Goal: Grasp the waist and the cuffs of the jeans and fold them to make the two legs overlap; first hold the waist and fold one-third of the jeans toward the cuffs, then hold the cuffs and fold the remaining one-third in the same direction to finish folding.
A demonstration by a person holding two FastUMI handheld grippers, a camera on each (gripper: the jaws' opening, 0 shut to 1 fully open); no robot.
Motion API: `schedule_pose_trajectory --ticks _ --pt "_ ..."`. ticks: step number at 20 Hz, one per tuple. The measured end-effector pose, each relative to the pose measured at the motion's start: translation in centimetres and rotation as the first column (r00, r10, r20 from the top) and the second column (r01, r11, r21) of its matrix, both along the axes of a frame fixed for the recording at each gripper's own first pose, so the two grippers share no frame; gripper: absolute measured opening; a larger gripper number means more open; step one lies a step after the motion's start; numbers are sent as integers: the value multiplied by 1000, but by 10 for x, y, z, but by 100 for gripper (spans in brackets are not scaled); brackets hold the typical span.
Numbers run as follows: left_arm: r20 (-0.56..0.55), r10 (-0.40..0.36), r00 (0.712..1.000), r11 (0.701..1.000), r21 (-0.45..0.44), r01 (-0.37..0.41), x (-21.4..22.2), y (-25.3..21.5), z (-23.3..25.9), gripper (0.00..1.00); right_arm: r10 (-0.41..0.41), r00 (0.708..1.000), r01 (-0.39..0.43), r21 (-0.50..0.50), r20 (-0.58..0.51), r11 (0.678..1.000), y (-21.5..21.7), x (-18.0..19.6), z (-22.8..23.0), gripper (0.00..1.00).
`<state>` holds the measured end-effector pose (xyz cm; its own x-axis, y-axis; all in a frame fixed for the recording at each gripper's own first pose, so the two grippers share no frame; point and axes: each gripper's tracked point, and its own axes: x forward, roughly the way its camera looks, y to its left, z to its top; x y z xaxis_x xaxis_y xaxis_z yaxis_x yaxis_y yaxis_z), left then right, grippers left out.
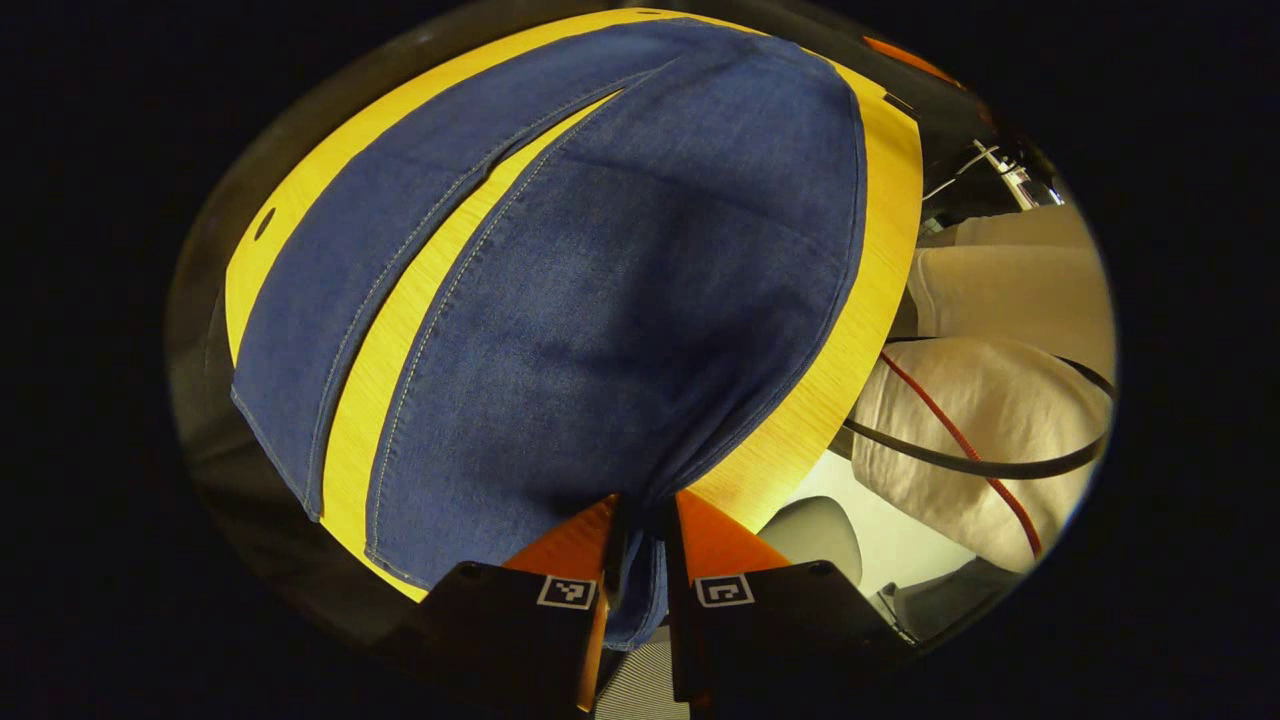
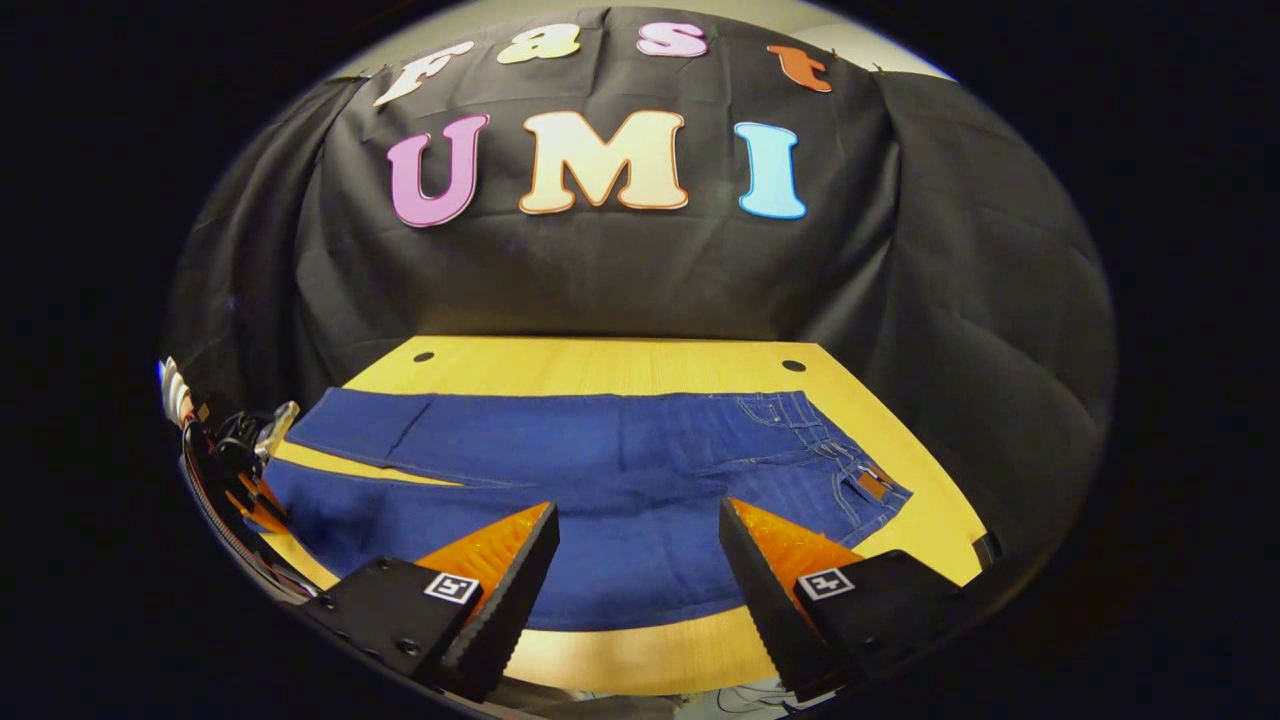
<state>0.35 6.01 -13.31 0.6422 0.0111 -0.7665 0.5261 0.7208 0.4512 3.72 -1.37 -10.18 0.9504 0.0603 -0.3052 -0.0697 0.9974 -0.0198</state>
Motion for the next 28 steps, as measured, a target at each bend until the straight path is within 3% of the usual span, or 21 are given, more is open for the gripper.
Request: schedule_pose_trajectory --ticks 4,7,9,12,17,23,28 --pt "-8 12 1000 1000 -1 -12 0 1 2 22 19 997 -21 -28 -73 999 -30 13 -9 99" --pt "-3 45 999 998 -38 -45 0 -1 1 12 53 987 -71 -118 -150 990 -50 25 -17 99" --pt "-5 55 998 997 -54 -56 0 0 2 6 94 978 -134 -218 -186 967 -58 35 -15 100" --pt "3 62 998 997 -55 -62 0 1 4 6 218 937 -304 -327 -274 895 -52 52 -16 100" --pt "20 104 994 993 -61 -103 0 2 4 5 310 831 -501 -379 -462 778 -57 58 -47 100" --pt "27 177 984 983 -47 -175 -1 0 5 0 358 616 -761 -413 -702 500 -96 47 -95 99" --pt "27 224 974 974 -20 -224 1 2 2 0 322 477 -858 -355 -817 372 -119 48 -124 99"
